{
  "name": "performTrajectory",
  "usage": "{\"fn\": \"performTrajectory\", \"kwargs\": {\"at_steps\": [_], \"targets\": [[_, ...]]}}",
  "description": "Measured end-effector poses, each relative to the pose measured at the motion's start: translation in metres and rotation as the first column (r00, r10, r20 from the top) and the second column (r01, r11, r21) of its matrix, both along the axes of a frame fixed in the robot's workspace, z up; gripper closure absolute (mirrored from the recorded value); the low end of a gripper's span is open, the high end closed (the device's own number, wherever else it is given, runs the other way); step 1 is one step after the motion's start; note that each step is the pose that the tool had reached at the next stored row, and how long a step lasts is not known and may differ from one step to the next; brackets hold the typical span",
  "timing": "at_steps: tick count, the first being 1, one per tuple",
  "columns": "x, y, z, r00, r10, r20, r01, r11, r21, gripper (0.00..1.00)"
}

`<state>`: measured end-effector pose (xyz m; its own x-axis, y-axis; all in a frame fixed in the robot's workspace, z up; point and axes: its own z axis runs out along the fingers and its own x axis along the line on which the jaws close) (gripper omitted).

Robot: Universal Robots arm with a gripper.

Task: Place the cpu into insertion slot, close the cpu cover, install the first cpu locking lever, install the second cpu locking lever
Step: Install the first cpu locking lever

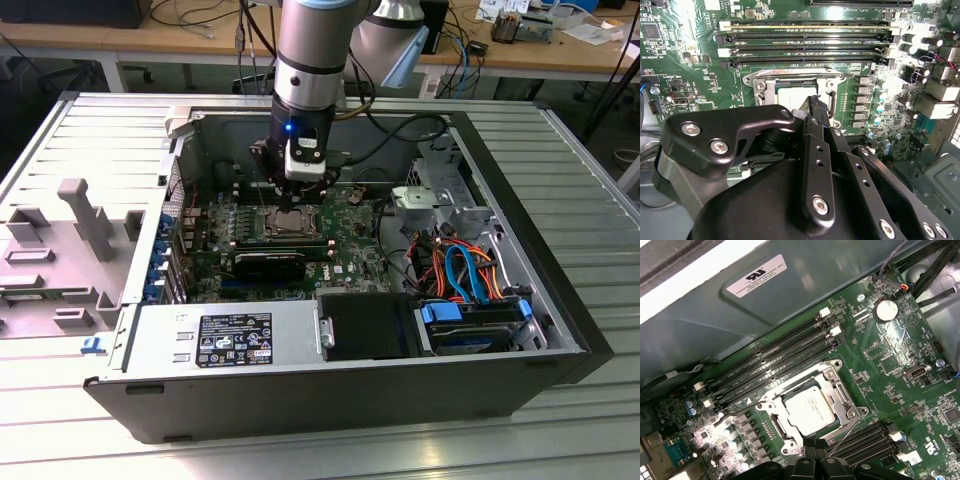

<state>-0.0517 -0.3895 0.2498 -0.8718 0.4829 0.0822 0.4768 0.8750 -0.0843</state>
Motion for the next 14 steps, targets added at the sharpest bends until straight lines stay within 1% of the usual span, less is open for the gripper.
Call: {"fn": "performTrajectory", "kwargs": {"at_steps": [5, 8, 14], "targets": [[0.0000, 0.0000, 0.0000, 0.9999, 0.011, 0.0000, -0.011, 0.9999, 0.0000, 0.89], [0.0000, 0.0000, 0.0000, 0.9992, 0.039, 0.0000, -0.039, 0.9992, 0.0001, 0.89], [0.0000, 0.0000, 0.0000, 0.9986, 0.052, 0.0000, -0.052, 0.9986, 0.0001, 0.89]]}}
